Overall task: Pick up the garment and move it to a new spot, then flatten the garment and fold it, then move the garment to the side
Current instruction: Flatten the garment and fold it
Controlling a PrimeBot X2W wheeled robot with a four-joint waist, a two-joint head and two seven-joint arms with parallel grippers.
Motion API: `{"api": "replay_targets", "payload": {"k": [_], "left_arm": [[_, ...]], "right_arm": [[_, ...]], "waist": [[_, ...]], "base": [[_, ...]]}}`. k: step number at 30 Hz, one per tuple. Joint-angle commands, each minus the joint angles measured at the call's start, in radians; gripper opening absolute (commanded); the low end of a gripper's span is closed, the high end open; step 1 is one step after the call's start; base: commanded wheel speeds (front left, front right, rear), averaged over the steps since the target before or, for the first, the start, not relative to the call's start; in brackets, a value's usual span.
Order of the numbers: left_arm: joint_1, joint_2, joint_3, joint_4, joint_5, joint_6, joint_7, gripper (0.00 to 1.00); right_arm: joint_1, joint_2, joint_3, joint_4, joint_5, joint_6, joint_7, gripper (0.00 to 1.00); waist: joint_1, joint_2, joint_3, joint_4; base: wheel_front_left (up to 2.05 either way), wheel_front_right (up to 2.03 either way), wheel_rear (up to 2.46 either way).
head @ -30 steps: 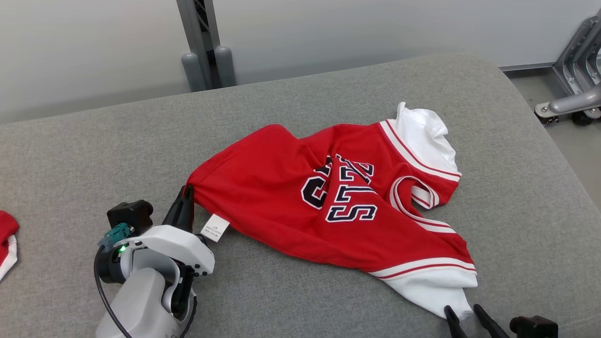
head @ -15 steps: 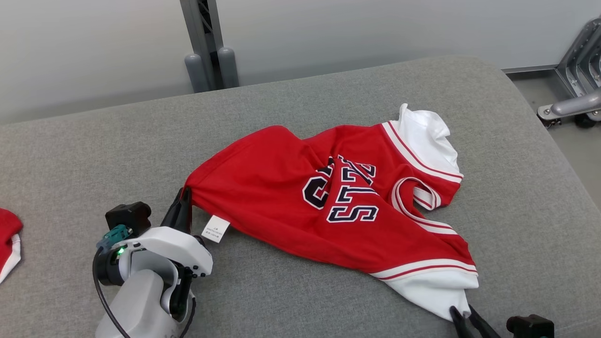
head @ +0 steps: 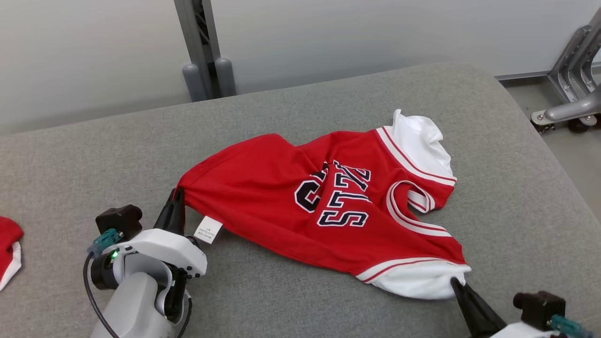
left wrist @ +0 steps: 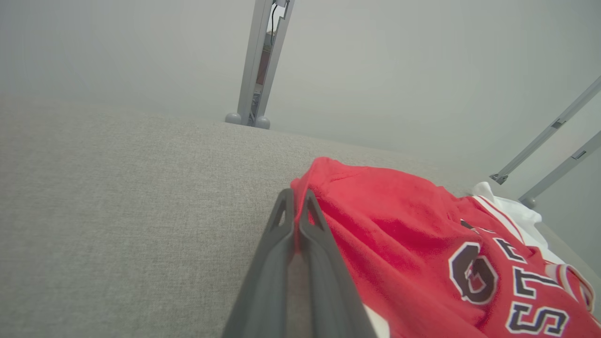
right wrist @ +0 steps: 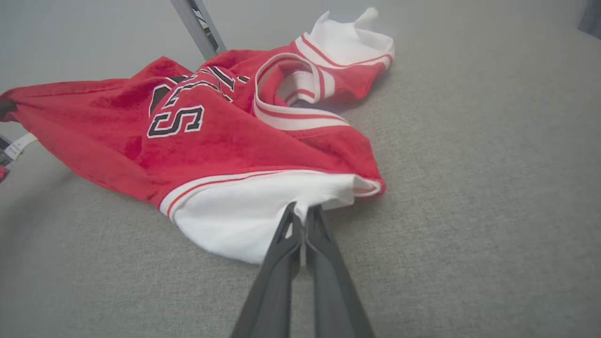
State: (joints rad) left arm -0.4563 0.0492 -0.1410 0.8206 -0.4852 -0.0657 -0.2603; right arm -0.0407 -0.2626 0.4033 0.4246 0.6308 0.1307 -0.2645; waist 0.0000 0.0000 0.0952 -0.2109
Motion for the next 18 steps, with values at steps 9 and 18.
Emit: {"api": "replay_targets", "payload": {"k": [9, 18], "left_arm": [[0.018, 0.003, 0.02, -0.004, -0.119, -0.036, 0.003, 0.0], [-0.057, 0.003, -0.009, -0.065, -0.41, -0.066, 0.235, 0.0]], "right_arm": [[-0.158, -0.142, 0.0, -0.209, 0.198, 0.0, -0.002, 0.0], [-0.36, -0.144, -0.063, -0.176, 0.324, 0.0, 0.015, 0.0]], "waist": [[0.0, 0.0, -0.073, 0.017], [0.0, 0.0, -0.137, 0.071]], "base": [[0.0, 0.0, 0.0], [0.0, 0.0, 0.0]]}}
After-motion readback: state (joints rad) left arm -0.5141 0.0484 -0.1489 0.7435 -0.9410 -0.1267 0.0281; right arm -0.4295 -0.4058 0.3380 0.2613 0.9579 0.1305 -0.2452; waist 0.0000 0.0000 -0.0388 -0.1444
